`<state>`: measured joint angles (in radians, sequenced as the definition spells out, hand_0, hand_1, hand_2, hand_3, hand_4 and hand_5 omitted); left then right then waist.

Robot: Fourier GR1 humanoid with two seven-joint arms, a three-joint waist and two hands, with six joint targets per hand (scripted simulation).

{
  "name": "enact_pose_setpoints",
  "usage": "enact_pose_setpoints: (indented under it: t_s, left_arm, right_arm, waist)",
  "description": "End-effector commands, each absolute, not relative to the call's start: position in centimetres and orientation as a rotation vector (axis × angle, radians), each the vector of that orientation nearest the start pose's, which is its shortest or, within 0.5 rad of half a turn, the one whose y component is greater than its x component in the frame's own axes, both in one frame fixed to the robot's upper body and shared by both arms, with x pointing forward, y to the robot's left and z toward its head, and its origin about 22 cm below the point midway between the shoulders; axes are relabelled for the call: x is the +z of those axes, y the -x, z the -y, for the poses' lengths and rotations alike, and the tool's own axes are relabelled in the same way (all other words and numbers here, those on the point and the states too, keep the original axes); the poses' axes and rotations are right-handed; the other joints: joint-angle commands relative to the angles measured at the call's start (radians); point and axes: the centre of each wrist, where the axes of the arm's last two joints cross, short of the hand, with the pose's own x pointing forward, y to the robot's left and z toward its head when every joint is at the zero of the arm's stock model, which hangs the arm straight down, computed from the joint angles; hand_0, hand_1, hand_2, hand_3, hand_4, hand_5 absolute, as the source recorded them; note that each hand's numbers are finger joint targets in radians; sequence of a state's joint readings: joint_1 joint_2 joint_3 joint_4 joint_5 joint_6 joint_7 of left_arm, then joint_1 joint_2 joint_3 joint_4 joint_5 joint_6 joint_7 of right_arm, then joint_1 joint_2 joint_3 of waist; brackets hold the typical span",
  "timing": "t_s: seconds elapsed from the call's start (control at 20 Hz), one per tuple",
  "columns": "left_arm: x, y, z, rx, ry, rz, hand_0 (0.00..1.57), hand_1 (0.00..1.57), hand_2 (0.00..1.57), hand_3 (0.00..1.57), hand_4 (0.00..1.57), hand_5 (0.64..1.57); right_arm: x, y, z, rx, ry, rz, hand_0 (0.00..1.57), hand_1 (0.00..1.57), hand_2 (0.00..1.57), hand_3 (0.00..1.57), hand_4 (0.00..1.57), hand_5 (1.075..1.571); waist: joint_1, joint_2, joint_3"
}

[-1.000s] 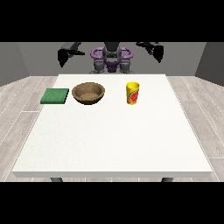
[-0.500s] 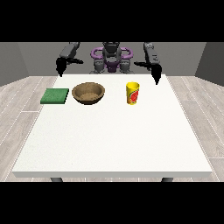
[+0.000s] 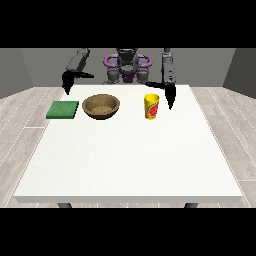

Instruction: Pick the cup and pour the ball into the bowl, then pick the bowl and place it on the pad

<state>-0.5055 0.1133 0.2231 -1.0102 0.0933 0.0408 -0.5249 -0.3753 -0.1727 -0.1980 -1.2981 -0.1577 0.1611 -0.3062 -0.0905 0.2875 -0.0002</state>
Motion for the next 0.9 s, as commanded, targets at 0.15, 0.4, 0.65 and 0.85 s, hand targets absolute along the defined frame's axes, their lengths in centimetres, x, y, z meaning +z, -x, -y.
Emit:
enact_pose_setpoints:
  t_s: [0.15,0.4,0.65,0.85]
  left_arm:
    - [-0.3,-37.6,-26.0,0.122,-0.160,2.015,0.00,0.00,0.00,0.00,0.00,1.341]
    - [0.3,-38.6,-27.0,0.135,-0.218,2.082,0.00,0.00,0.00,0.00,0.00,1.326]
    - [1.0,-39.7,-25.7,0.124,-0.221,2.096,0.00,0.00,0.00,0.00,0.00,1.325]
    - [0.1,-38.2,-28.8,0.077,-0.634,2.097,1.28,1.28,1.57,1.57,0.92,1.570]
  right_arm:
    - [7.6,-33.9,27.1,0.062,-0.154,2.013,0.00,0.00,0.00,0.00,0.00,1.570]
    - [10.4,-34.5,30.1,0.118,-0.132,2.088,0.00,0.00,0.00,0.00,0.00,1.569]
    - [11.3,-35.0,32.4,0.099,-0.088,2.141,0.00,0.00,0.00,0.00,0.00,1.569]
    - [12.1,-34.6,31.5,0.150,-0.134,2.146,0.00,0.00,0.22,0.39,0.00,1.569]
  waist:
    - [-0.072,0.041,-0.0006]
    - [-0.098,0.131,-0.0005]
    - [-0.091,0.172,-0.0001]
    - [-0.170,0.195,0.0006]
